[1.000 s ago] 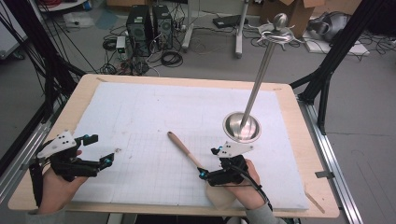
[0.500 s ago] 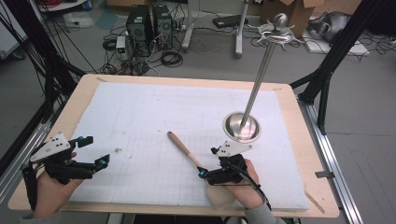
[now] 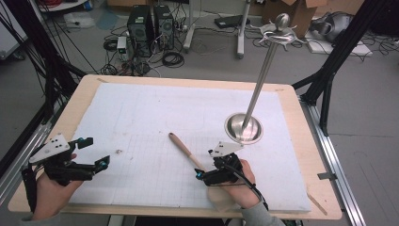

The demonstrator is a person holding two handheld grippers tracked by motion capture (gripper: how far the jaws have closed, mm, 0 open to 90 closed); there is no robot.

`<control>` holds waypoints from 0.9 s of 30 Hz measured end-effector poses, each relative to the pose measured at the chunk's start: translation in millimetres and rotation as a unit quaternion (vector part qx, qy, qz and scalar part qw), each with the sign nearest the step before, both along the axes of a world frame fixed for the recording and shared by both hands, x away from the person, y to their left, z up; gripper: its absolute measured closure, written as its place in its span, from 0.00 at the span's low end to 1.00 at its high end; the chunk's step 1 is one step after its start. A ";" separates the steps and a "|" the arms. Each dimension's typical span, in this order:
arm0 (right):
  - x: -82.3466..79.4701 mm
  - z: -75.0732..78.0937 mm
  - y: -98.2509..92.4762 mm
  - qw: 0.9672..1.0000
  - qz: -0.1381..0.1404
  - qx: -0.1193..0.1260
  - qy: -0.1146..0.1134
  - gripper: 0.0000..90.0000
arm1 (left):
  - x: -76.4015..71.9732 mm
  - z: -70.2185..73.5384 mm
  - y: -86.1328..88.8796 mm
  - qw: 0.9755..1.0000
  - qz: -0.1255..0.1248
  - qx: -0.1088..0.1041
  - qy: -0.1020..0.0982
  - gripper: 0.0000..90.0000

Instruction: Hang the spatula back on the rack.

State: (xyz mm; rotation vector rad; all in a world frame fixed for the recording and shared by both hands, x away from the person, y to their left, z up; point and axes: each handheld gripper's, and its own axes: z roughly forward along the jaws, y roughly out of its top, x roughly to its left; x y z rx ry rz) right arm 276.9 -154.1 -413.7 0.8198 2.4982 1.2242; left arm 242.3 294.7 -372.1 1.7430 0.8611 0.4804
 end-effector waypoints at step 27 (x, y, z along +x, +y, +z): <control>9.7 -13.6 13.9 0.999 -0.001 -0.038 0.026 0.22 | 1.1 -1.2 0.0 1.000 0.002 0.001 0.002 0.06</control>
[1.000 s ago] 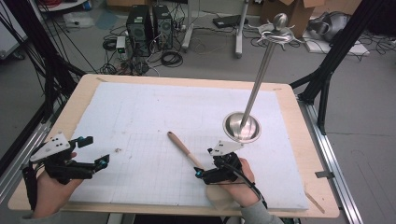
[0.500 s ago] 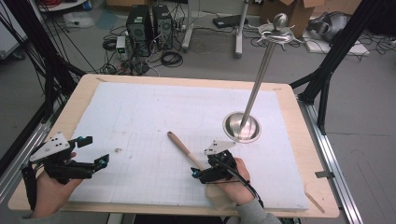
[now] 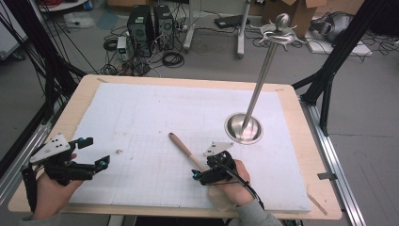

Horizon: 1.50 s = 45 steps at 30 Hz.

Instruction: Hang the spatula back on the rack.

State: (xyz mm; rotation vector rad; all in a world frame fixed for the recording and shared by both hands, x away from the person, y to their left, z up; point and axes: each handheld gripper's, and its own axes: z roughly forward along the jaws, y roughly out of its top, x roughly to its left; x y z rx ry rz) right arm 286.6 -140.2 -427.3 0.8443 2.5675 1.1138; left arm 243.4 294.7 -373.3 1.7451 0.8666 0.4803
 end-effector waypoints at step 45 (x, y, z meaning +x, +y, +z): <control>5.1 -5.8 10.4 0.998 -0.017 -0.051 0.035 0.71 | 0.2 -0.2 2.0 1.000 0.003 -0.001 0.000 0.06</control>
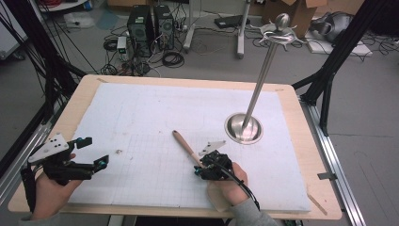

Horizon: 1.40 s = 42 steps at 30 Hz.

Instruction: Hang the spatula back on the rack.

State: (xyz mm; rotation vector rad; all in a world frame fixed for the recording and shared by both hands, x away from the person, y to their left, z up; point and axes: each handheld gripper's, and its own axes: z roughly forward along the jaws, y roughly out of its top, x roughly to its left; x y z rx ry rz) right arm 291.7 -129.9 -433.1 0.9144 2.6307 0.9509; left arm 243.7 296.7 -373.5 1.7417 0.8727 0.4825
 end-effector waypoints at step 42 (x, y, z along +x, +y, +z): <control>-6.5 2.2 7.4 1.000 -0.004 -0.017 0.002 0.85 | 0.7 0.2 -2.0 1.000 -0.002 0.001 0.000 0.06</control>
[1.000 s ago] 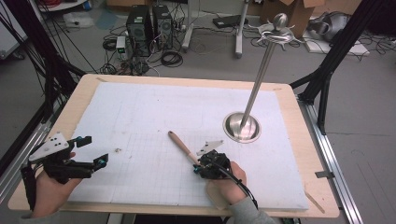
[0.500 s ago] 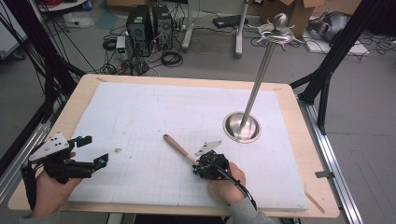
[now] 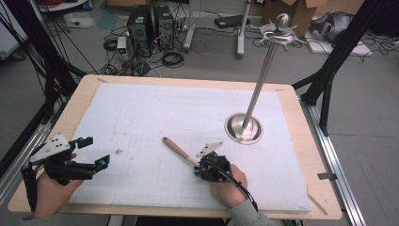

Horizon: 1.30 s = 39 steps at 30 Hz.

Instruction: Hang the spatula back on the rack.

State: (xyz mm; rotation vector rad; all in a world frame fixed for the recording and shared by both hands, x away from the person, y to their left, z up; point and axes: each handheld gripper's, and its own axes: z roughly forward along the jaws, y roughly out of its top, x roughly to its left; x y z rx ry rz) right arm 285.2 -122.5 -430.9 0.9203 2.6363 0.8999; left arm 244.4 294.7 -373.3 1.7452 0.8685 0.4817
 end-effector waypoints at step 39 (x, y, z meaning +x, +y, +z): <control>0.9 23.8 -36.7 0.997 0.002 0.071 -0.002 0.88 | 5.4 0.7 -0.7 1.000 -0.003 -0.004 -0.001 0.06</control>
